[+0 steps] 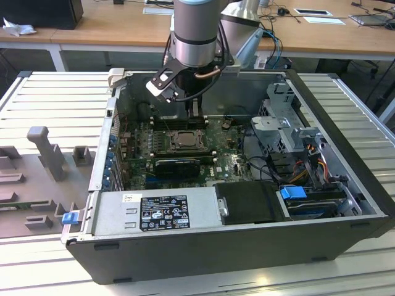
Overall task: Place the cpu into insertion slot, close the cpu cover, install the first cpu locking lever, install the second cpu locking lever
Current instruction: 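Install the first cpu locking lever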
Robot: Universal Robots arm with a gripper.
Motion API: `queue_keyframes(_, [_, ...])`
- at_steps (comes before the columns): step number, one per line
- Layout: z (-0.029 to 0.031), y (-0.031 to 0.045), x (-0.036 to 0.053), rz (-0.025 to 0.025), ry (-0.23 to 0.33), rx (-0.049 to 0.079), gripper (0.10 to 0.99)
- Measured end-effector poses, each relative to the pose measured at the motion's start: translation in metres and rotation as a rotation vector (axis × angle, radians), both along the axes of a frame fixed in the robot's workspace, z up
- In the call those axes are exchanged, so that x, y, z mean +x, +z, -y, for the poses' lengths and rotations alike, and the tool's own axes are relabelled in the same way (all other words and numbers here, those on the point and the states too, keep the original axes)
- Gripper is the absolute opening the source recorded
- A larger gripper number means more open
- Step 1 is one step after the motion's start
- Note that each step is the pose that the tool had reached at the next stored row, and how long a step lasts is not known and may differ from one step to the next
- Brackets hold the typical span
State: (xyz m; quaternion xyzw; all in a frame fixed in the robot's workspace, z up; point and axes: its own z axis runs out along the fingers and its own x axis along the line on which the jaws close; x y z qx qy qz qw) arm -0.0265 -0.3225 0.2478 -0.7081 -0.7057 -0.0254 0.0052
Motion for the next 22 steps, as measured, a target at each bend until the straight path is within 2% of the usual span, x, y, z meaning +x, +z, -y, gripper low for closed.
queue_keyframes(9, [0.0000, 0.0076, 0.0000, 0.0000, 0.000, 0.000, 0.106])
queue_keyframes(11, [0.0000, 0.0119, 0.0000, 0.0000, 0.000, 0.000, 0.106])
queue_keyframes(22, [0.0000, 0.0226, 0.0000, 0.0000, 0.000, 0.000, 0.106])
